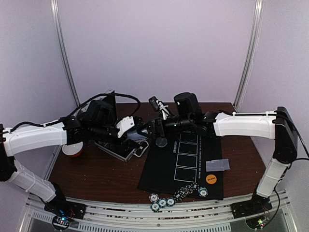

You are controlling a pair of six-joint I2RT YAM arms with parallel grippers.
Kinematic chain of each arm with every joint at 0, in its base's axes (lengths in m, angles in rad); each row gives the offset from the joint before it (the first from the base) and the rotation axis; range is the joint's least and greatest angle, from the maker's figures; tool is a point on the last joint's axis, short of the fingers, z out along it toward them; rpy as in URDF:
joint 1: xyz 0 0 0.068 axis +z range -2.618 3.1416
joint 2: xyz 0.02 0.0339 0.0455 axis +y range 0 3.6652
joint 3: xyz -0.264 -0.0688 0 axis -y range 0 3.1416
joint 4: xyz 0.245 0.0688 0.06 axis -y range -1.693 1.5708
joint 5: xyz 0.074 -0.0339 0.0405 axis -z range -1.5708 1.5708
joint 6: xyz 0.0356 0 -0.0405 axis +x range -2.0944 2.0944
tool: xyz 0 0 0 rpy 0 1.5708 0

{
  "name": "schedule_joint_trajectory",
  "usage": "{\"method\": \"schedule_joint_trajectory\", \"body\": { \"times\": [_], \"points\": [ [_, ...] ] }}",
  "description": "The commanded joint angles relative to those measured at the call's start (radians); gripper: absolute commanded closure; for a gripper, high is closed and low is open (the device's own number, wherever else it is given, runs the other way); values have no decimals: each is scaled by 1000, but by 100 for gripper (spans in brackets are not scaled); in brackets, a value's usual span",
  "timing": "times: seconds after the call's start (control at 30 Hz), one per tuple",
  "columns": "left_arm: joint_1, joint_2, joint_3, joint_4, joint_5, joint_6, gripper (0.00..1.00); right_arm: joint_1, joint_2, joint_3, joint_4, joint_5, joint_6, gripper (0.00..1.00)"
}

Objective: Distribute texas hold em gaming equipment
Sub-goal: Pick up the poker card from the face-down deck piles.

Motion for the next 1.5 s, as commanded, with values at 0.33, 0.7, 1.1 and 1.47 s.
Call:
{"method": "schedule_joint_trajectory", "body": {
  "times": [0.33, 0.7, 1.1, 1.47],
  "points": [
    [-4, -2, -4, 59, 11, 15, 48, 5, -56, 59, -212, 109, -102, 38],
    [-5, 12, -4, 59, -4, 14, 48, 5, -77, 98, -289, 76, -111, 68],
    [-4, 18, -4, 59, -10, 14, 48, 5, -103, 130, -410, 107, -144, 100],
    [-4, 20, -2, 58, -20, 9, 48, -2, -210, 139, -484, 93, -188, 100]
  ]
}}
